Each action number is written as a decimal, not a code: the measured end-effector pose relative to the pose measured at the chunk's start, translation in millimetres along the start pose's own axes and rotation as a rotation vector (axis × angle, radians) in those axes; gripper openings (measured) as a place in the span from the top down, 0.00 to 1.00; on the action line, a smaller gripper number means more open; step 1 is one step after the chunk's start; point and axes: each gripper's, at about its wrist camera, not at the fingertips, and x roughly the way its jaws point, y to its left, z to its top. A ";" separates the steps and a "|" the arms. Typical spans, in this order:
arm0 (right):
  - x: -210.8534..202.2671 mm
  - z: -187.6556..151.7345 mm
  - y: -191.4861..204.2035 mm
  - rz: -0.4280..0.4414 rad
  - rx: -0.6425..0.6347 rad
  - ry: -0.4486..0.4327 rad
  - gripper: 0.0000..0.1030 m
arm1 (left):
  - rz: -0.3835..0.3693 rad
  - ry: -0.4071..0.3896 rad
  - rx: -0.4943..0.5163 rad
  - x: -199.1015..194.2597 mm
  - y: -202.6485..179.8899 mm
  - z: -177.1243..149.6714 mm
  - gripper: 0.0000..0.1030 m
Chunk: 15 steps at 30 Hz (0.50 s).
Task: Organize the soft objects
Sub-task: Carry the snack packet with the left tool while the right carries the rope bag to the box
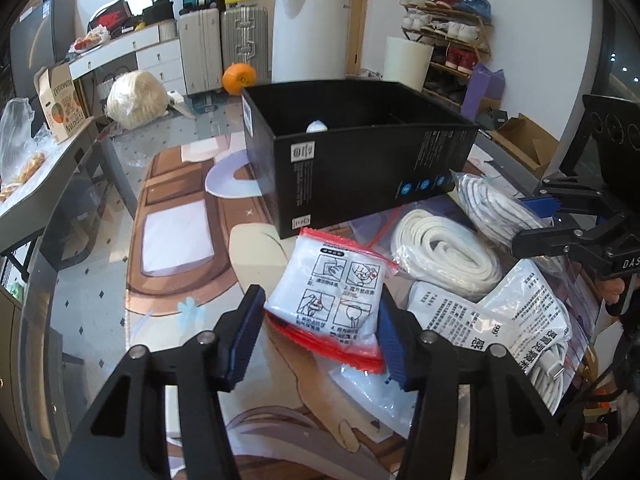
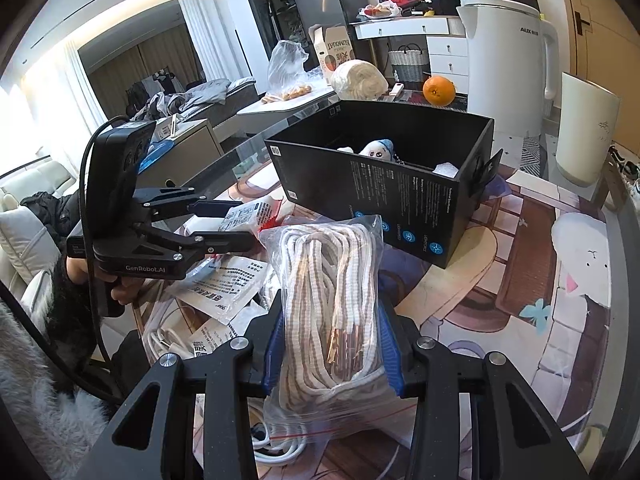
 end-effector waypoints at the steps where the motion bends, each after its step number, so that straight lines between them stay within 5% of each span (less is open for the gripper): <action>1: -0.6 0.5 0.0 0.000 0.000 -0.002 0.60 | 0.000 -0.008 -0.003 -1.8 0.2 -0.2 0.49; 15: -21.0 4.6 5.8 -0.008 0.002 -0.078 0.60 | 0.018 -0.127 -0.068 -36.6 3.4 4.4 0.49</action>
